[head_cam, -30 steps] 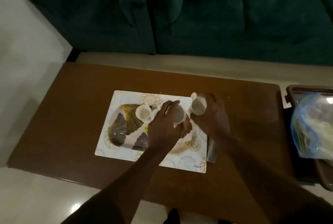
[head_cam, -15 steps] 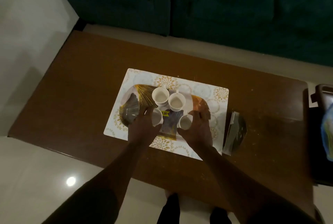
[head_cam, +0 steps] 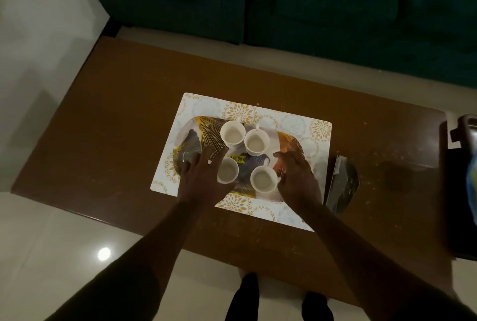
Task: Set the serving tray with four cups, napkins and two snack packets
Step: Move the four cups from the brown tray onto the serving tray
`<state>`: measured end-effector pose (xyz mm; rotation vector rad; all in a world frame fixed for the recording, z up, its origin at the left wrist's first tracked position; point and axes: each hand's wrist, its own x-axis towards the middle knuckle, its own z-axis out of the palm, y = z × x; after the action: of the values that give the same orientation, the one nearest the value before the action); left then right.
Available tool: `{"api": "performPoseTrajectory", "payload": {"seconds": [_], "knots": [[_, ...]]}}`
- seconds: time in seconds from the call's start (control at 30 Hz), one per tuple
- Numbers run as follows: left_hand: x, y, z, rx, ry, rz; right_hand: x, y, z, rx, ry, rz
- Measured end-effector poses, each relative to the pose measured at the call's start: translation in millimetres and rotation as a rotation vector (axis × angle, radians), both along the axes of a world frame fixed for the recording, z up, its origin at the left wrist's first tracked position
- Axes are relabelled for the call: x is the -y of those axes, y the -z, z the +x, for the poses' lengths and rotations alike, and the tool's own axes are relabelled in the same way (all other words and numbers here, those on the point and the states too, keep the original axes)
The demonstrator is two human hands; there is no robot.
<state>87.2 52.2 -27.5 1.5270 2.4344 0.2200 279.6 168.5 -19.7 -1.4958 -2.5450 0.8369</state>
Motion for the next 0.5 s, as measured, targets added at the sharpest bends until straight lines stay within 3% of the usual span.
{"api": "performPoseTrajectory", "payload": {"seconds": [0.1, 0.23, 0.5], "knots": [[5.6, 1.7, -11.6, 0.026, 0.13, -0.056, -12.8, 1.8, 3.1, 0.113, -0.161, -0.07], [3.1, 5.3, -13.9, 0.189, 0.128, -0.063, -21.8, 7.6, -1.7, 0.132, -0.247, 0.006], [-1.6, 8.8, -0.7, 0.338, -0.256, 0.086, -27.8, 13.9, -2.7, 0.085, -0.326, 0.059]]}}
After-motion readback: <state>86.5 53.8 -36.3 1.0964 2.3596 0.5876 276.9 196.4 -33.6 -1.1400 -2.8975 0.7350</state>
